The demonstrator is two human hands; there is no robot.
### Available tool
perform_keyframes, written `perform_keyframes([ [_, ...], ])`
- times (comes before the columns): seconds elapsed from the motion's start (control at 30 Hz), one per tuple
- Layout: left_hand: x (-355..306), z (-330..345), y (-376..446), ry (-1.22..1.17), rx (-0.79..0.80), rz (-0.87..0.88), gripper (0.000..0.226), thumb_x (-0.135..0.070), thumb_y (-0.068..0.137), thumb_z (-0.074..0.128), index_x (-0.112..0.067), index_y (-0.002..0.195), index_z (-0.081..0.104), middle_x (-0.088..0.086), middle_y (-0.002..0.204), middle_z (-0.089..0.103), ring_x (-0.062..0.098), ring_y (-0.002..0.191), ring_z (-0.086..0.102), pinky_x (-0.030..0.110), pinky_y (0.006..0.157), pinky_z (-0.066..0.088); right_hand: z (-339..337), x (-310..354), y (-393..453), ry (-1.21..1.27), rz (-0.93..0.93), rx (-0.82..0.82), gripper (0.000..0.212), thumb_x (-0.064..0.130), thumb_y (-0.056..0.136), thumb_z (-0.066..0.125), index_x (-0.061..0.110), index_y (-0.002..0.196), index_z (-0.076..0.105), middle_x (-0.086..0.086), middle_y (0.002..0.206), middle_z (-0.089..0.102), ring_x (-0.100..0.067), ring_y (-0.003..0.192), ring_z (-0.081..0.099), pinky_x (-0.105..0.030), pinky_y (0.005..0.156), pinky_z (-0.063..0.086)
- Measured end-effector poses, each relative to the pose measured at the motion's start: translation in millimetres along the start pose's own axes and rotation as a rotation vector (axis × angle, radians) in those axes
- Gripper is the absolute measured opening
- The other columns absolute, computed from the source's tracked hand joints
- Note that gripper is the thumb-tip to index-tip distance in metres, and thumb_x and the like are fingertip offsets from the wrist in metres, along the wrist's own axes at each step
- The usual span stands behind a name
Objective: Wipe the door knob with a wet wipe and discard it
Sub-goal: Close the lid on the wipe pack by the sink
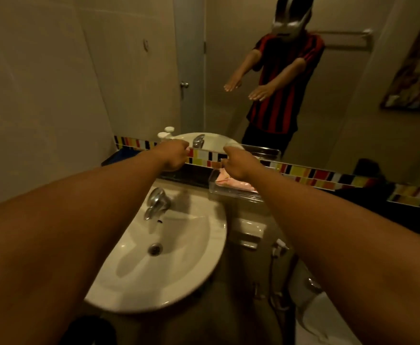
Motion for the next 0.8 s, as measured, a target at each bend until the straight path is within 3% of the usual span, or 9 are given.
perform_keyframes([
  [0.1,-33.7,15.2,27.1,-0.004,0.001,0.038,0.040,-0.023,0.104,0.032,-0.009,0.138,0.047,0.019,0.139,0.052,0.034,0.125,0.052,0.042,0.104,0.041,-9.7,-42.8,12.6,-0.005,0.032,-0.008,0.040,0.017,0.098,0.049,0.013,0.138,0.047,-0.013,0.138,0.055,-0.029,0.122,0.054,-0.034,0.091,0.043],
  [0.27,-64.0,44.2,76.0,-0.051,0.060,0.074,0.035,-0.024,0.102,0.037,-0.010,0.130,0.052,0.017,0.132,0.057,0.031,0.117,0.056,0.041,0.097,0.044,-14.9,-101.1,31.1,-0.030,0.109,-0.012,0.050,0.023,0.100,0.047,0.014,0.148,0.035,-0.012,0.152,0.041,-0.031,0.137,0.042,-0.040,0.108,0.038],
  [0.4,-75.9,71.9,114.7,-0.110,0.109,0.070,0.035,-0.024,0.101,0.041,-0.011,0.131,0.054,0.015,0.127,0.059,0.028,0.113,0.058,0.039,0.096,0.047,-2.0,-138.6,54.8,-0.008,0.167,0.020,0.050,0.023,0.098,0.050,0.015,0.146,0.039,-0.013,0.146,0.049,-0.031,0.126,0.053,-0.044,0.102,0.047],
  [0.5,-76.9,97.1,148.3,-0.138,0.154,0.083,0.029,-0.022,0.100,0.043,-0.012,0.124,0.057,0.014,0.120,0.062,0.028,0.107,0.061,0.041,0.094,0.051,11.0,-163.2,76.3,-0.055,0.199,0.045,0.046,0.021,0.100,0.047,0.011,0.144,0.040,-0.014,0.145,0.048,-0.032,0.127,0.050,-0.042,0.101,0.044],
  [0.67,-71.1,140.0,207.4,-0.109,0.224,0.126,0.035,-0.022,0.101,0.040,-0.008,0.130,0.054,0.016,0.128,0.060,0.030,0.114,0.058,0.044,0.099,0.048,40.1,-194.8,120.3,-0.006,0.255,0.078,0.041,0.018,0.099,0.048,0.014,0.140,0.047,-0.014,0.136,0.056,-0.030,0.119,0.055,-0.036,0.093,0.044],
  [0.8,-65.8,172.8,249.7,-0.187,0.225,0.059,0.036,-0.019,0.101,0.039,-0.006,0.132,0.053,0.017,0.131,0.057,0.031,0.118,0.055,0.042,0.098,0.046,66.0,-216.2,155.9,0.056,0.378,0.148,0.042,0.016,0.095,0.054,0.015,0.137,0.048,-0.013,0.125,0.060,-0.028,0.104,0.060,-0.039,0.086,0.054],
])
Point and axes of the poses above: each hand's wrist, its own y-axis towards the middle knuckle, its own z-axis out of the palm, x = y × z, the point moved 4 cm from there along y, towards the middle knuckle
